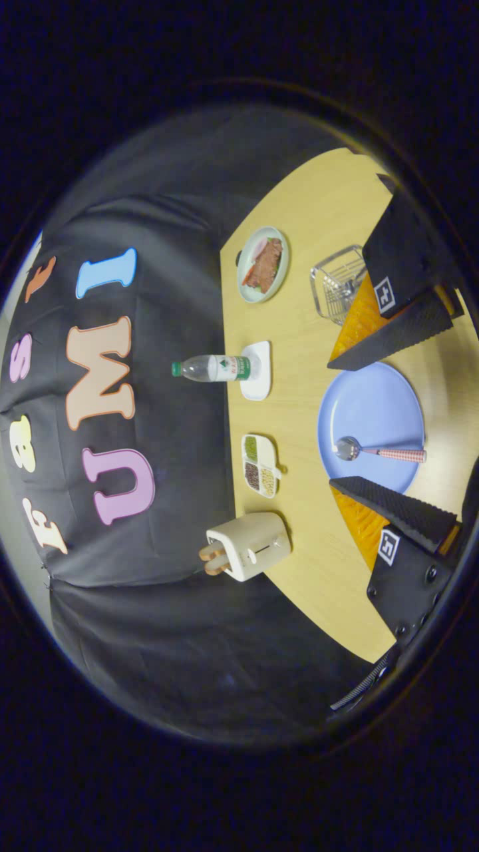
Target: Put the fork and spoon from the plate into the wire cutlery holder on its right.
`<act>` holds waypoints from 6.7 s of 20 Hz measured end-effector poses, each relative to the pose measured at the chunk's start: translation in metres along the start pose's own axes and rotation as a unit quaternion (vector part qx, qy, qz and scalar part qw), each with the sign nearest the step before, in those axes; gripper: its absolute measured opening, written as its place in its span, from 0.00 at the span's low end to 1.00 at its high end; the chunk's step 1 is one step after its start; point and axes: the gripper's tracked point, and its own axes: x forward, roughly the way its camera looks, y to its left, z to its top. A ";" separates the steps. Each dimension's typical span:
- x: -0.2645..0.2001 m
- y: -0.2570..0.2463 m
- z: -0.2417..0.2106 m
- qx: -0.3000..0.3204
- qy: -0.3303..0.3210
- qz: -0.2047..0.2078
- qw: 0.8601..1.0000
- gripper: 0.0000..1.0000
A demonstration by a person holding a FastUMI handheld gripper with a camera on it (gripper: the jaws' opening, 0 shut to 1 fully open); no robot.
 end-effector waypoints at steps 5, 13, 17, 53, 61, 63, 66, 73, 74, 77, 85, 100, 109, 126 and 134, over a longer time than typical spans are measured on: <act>0.017 0.009 -0.033 -0.009 0.023 0.004 1.000 1.00; 0.048 0.029 -0.092 -0.043 0.079 0.018 0.996 1.00; 0.058 0.032 -0.110 -0.062 0.100 0.018 0.993 1.00; -0.064 -0.091 0.045 -0.033 0.115 -0.047 0.992 0.14; -0.087 -0.174 0.026 -0.091 0.230 -0.063 0.967 0.14; -0.082 -0.184 0.016 -0.123 0.261 -0.054 0.956 0.14; -0.071 -0.186 0.006 -0.151 0.296 -0.026 0.943 0.14; -0.048 -0.184 -0.028 -0.159 0.364 0.009 0.918 0.14; -0.046 -0.185 -0.030 -0.159 0.371 0.009 0.915 0.14; -0.041 -0.184 -0.036 -0.171 0.388 0.022 0.905 0.14; -0.021 -0.176 -0.052 -0.164 0.441 0.036 0.882 0.14; -0.006 -0.155 0.019 -0.108 0.334 0.038 0.936 0.95; -0.023 -0.129 0.132 -0.052 0.106 0.045 0.992 0.98; -0.131 -0.077 0.187 0.008 -0.204 -0.072 0.976 0.97; -0.150 -0.061 0.166 -0.014 -0.228 -0.023 0.973 0.97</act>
